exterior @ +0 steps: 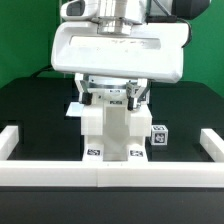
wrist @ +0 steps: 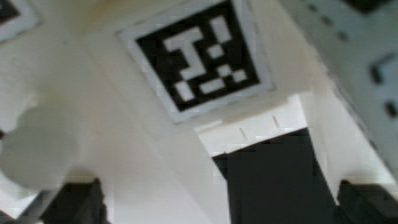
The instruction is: Assemble chair
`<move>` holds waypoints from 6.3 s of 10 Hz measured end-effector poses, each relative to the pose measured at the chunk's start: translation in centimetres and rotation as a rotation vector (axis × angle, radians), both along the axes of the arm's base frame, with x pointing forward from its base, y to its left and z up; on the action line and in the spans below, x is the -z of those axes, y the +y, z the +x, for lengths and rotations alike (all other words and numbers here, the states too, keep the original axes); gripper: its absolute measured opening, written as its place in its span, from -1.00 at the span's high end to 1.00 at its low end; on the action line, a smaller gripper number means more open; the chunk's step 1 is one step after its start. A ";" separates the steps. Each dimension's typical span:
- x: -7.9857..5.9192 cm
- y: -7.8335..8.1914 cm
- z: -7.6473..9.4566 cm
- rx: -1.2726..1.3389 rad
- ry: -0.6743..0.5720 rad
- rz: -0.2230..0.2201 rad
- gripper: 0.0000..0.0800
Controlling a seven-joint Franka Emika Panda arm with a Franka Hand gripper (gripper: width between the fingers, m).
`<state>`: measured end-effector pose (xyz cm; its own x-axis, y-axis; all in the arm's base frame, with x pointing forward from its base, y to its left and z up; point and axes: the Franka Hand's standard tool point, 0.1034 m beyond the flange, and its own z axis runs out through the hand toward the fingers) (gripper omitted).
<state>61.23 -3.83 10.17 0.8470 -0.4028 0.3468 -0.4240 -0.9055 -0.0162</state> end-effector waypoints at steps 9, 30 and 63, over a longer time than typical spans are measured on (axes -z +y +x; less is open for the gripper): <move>-0.3 1.2 0.6 0.030 0.012 0.028 -0.62; -3.0 14.6 -1.2 0.272 0.014 0.236 -0.62; 0.6 12.1 -5.5 0.652 -0.004 0.319 -0.62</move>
Offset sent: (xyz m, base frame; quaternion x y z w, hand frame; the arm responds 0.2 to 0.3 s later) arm 0.0137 0.0055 -0.0026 -0.0047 -0.0087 0.0070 0.9999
